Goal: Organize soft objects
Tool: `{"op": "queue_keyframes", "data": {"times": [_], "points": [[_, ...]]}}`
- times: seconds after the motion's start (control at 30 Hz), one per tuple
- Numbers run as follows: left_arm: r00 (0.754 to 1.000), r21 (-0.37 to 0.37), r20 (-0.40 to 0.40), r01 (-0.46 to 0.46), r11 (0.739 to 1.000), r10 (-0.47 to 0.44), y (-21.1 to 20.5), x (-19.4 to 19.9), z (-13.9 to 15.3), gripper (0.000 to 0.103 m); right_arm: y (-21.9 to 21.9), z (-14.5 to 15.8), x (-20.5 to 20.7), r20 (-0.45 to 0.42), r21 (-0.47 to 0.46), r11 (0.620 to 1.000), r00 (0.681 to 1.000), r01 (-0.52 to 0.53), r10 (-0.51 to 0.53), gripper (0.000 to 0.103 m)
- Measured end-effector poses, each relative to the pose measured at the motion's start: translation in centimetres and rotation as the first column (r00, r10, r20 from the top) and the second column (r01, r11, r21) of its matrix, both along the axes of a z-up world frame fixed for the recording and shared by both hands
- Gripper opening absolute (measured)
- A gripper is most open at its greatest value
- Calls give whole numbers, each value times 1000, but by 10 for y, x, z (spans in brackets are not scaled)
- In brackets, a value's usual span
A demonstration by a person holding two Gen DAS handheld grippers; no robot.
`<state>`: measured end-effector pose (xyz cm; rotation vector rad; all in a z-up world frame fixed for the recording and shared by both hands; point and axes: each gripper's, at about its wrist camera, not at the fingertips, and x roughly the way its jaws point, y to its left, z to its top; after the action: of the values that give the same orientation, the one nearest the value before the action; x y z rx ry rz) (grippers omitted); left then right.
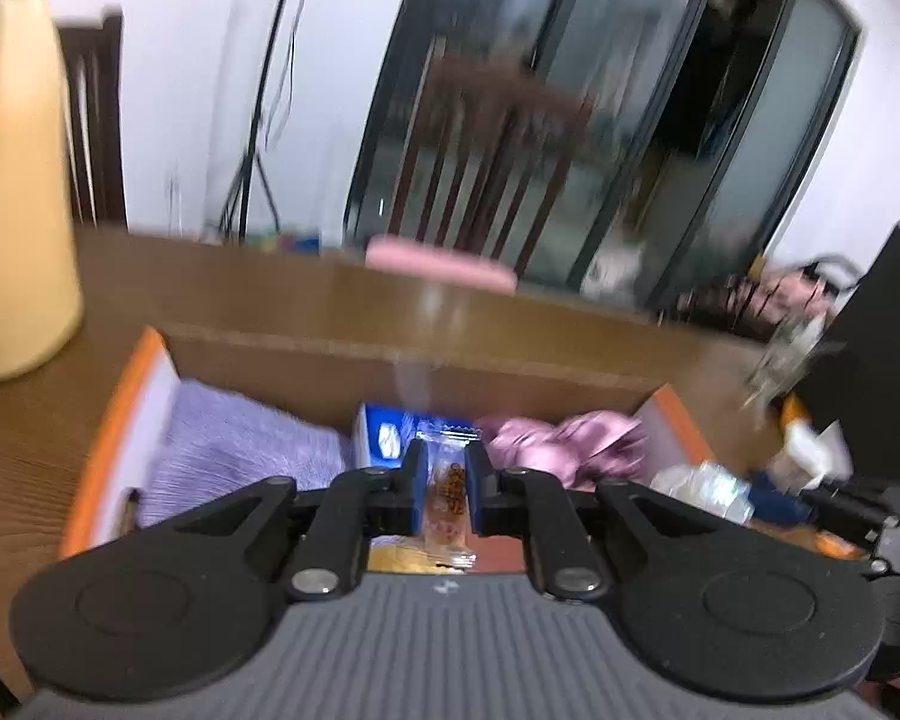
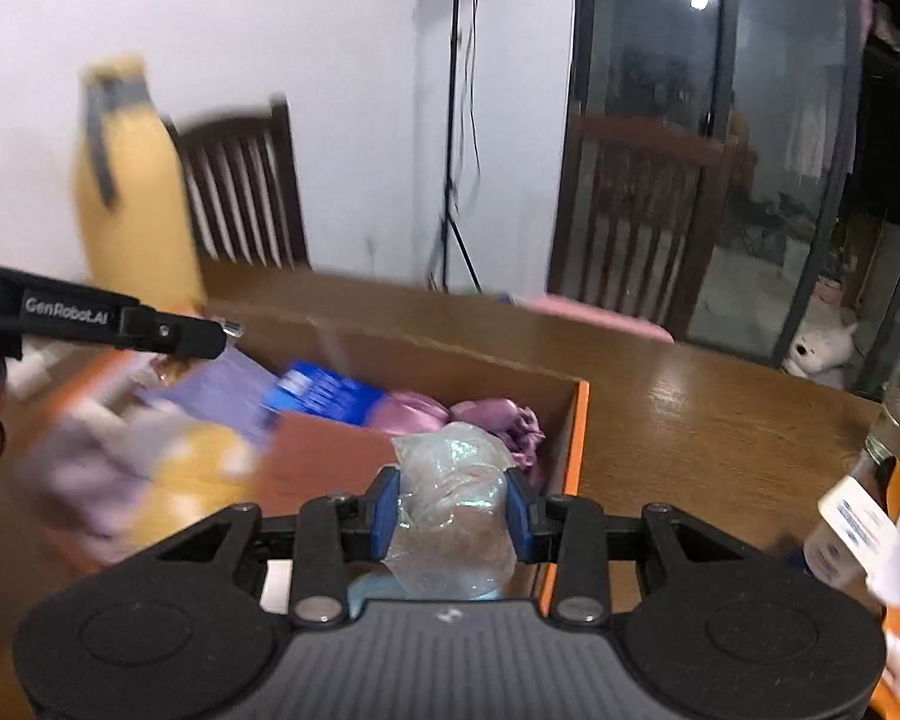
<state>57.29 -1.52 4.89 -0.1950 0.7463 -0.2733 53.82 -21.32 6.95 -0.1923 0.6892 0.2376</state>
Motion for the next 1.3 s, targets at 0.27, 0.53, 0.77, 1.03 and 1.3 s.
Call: {"op": "queue_keyframes", "data": {"times": [0.27,0.53,0.77,1.03,1.3], "points": [[994,-75,-107,-44,996,36,16,34,-25,61,21,-26,30,-98,-92,994,994,-61,52,46],[998,-28,-34,-52,998,51,28,-4,18,68,8,21,3,-33,-34,999,999,-32,31,66],[990,22,122,-68,997,65,34,-85,92,75,-7,87,-63,85,1,999,996,-36,36,70],[946,123,318,-108,987,64,19,-214,108,82,-29,100,-194,215,145,983,973,-114,81,81],[934,57,350,-94,994,68,9,-327,66,85,-50,51,-307,278,265,954,959,-137,60,85]]}}
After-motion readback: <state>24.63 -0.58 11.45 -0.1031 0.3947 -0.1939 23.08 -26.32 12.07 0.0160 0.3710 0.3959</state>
